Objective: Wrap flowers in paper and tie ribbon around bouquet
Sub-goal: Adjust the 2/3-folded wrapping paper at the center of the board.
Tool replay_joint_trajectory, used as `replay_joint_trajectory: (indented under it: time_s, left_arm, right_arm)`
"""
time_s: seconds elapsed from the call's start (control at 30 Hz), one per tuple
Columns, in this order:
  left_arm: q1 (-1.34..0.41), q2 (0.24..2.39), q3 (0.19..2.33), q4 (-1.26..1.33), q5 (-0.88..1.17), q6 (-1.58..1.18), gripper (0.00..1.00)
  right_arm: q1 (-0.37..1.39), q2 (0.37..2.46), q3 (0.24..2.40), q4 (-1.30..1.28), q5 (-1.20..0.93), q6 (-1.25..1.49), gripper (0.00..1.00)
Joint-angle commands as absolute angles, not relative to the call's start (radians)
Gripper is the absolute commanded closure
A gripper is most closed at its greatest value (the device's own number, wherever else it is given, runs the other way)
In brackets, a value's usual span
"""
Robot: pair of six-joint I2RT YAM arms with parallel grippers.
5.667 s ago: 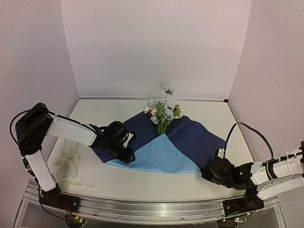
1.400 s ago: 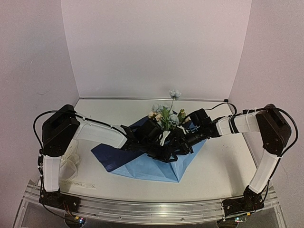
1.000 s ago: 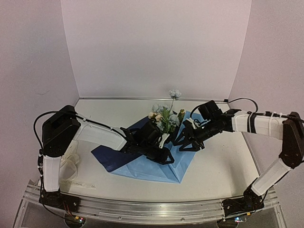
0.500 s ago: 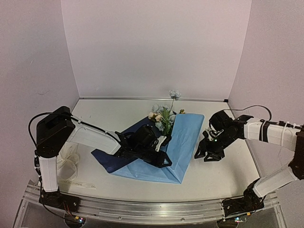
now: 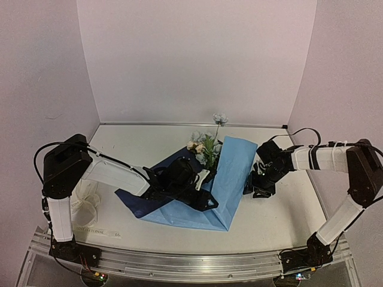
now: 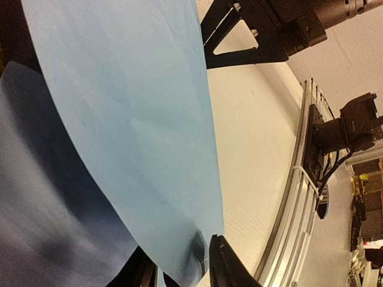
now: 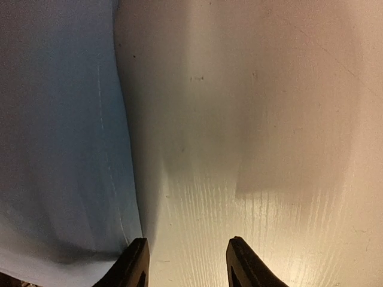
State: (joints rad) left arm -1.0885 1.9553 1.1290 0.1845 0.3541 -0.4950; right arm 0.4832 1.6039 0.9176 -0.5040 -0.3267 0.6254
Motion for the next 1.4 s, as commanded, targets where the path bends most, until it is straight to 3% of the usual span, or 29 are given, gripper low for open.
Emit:
replay_joint_trajectory:
  time_s: [0.0, 0.13, 0.23, 0.63, 0.73, 0.93, 1.03, 1.37]
  left_arm:
    - [-1.093, 1.930, 1.150, 0.230, 0.354, -0.477, 0.61]
    - [-1.080, 1.937, 1.174, 0.221, 0.344, -0.481, 0.44]
    - [-1.058, 1.941, 1.195, 0.213, 0.362, -0.482, 0.39]
    - [-0.967, 1.974, 1.318, 0.144, 0.472, -0.459, 0.37]
    - [-0.964, 1.978, 1.333, 0.128, 0.488, -0.459, 0.43]
    - [-0.963, 1.945, 1.274, 0.113, 0.453, -0.464, 0.82]
    - [-0.963, 1.921, 1.215, 0.114, 0.402, -0.469, 0.93]
    - [-0.946, 1.868, 1.102, 0.134, 0.290, -0.494, 1.00]
  right_arm:
    - [0.483, 1.638, 0.973, -0.459, -0.336, 0.623, 0.55]
    - [0.483, 1.630, 0.968, -0.458, -0.340, 0.621, 0.56]
    - [0.484, 1.631, 0.972, -0.460, -0.357, 0.617, 0.56]
    - [0.514, 1.656, 1.038, -0.571, -0.369, 0.556, 0.55]
    - [0.527, 1.666, 1.066, -0.620, -0.353, 0.534, 0.55]
    - [0.543, 1.684, 1.116, -0.717, -0.327, 0.499, 0.56]
    - [0.543, 1.675, 1.117, -0.731, -0.329, 0.499, 0.55]
    - [0.546, 1.615, 1.104, -0.767, -0.406, 0.530, 0.53]
